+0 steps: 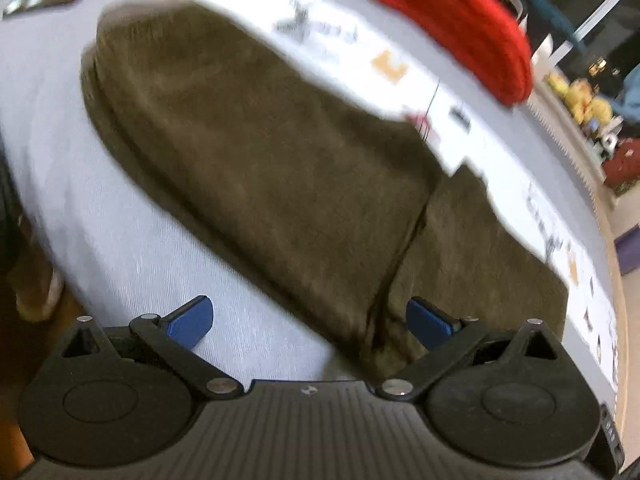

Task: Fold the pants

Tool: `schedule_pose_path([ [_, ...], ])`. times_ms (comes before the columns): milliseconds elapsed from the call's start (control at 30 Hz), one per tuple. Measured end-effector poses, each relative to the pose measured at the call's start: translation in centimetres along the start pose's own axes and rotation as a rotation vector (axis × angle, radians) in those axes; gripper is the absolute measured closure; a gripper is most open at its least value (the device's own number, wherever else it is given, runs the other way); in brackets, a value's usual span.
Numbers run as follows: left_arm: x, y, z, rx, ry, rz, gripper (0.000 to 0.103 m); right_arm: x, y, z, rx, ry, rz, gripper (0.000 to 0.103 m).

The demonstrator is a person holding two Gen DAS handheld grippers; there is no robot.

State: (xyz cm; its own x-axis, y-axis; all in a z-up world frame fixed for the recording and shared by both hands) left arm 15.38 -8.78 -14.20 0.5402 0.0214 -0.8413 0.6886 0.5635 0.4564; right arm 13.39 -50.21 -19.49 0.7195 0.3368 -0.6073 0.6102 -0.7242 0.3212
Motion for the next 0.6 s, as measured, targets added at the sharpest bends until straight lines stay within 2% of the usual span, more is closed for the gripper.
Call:
schedule_pose_path([
  [133, 0.3, 2.7, -0.3, 0.072, 0.053, 0.057, 0.000, 0.5, -0.2, 0.0, -0.004, 0.005, 0.002, 0.014],
  [167, 0.5, 3.4, -0.7, 0.071, 0.071, 0.061, 0.000, 0.7, -0.4, -0.3, -0.023, 0.003, 0.006, 0.010],
  [233, 1.3, 4.9, -1.4, 0.094, 0.110, 0.055, 0.000, 0.9, -0.8, -0.9, -0.062, -0.022, 0.025, 0.011],
  [267, 1.4, 5.5, -1.9, 0.106, 0.132, 0.053, 0.000, 0.9, -1.0, -1.1, -0.083, -0.050, 0.038, 0.023],
  [300, 1.6, 6.1, -2.3, 0.118, 0.142, 0.050, 0.000, 0.8, -1.1, -1.1, -0.102, -0.071, 0.055, 0.050],
  [333, 1.8, 6.6, -2.7, 0.132, 0.138, 0.046, 0.000, 0.9, -1.1, -1.0, -0.082, -0.061, 0.050, 0.051],
  [400, 1.7, 7.3, -3.6, 0.151, 0.141, 0.045, 0.000, 0.7, -1.0, -1.0, -0.052, -0.029, 0.057, 0.062],
  [533, 1.9, 10.2, -5.4, 0.188, 0.188, 0.061, 0.000, 0.5, -1.0, -2.0, -0.075, -0.040, 0.092, 0.065],
  [600, 1.7, 12.7, -7.2, 0.185, 0.218, 0.069, 0.000, 0.6, -1.0, -2.9, -0.101, -0.077, 0.110, 0.067],
])
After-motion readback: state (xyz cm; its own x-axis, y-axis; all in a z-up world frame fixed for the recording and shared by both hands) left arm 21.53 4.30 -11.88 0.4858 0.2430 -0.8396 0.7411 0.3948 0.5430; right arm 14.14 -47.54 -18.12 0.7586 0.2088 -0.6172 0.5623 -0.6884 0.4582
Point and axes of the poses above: each gripper's, at about its wrist camera, not at the fingertips, and x roughly the way its jaws point, z to its right, y to its top, the point moved 3 cm from there along x, roughly the way its jaws point, and after that the axes turned 5 degrees about y, right-handed, at the moved point
